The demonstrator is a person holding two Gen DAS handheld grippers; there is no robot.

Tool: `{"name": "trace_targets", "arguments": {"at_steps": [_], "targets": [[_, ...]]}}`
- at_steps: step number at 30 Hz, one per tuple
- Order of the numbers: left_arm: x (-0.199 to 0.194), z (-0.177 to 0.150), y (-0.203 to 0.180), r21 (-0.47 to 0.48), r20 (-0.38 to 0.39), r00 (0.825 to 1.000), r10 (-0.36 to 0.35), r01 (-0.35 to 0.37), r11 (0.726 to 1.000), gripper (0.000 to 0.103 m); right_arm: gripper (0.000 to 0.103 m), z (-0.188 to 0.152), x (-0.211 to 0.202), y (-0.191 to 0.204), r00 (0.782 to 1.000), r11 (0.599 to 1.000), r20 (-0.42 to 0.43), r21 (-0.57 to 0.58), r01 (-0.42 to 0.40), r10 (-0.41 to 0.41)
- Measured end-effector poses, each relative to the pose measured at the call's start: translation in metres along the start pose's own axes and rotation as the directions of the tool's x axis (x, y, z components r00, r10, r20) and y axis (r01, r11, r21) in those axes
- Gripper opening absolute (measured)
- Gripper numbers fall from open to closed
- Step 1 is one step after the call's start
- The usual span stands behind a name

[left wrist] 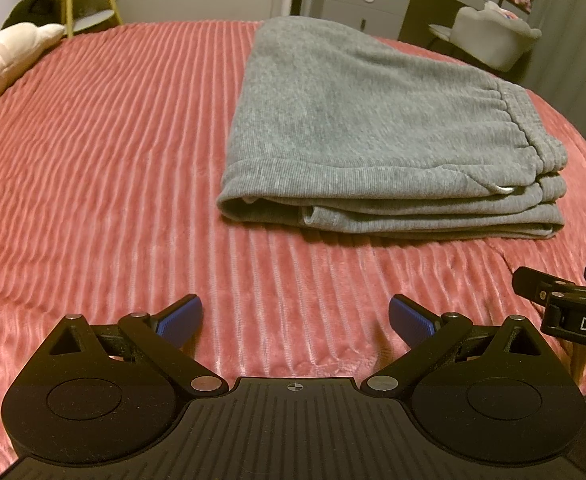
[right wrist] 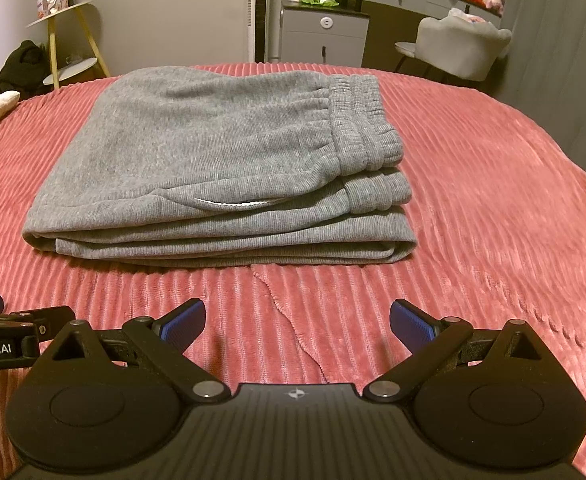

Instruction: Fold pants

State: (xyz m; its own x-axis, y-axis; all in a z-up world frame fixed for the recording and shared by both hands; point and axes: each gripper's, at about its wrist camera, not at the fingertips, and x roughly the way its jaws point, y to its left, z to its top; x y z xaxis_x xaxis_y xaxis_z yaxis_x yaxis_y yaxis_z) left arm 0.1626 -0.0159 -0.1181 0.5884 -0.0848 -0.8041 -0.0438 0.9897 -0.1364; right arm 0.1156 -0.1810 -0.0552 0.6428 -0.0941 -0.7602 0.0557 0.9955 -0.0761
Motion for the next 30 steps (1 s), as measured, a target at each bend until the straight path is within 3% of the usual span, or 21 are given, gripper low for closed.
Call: {"name": "trace_targets", "arguments": {"at_steps": [30], "targets": [[-0.0016, -0.0001, 0.0001, -0.007, 0.002, 1.0, -0.002, 0.002, 1.0, 0.102, 0.099, 0.0, -0.0001, -0.0011, 1.0, 1.0, 0.0, 0.003, 0.0, 0.0]]}}
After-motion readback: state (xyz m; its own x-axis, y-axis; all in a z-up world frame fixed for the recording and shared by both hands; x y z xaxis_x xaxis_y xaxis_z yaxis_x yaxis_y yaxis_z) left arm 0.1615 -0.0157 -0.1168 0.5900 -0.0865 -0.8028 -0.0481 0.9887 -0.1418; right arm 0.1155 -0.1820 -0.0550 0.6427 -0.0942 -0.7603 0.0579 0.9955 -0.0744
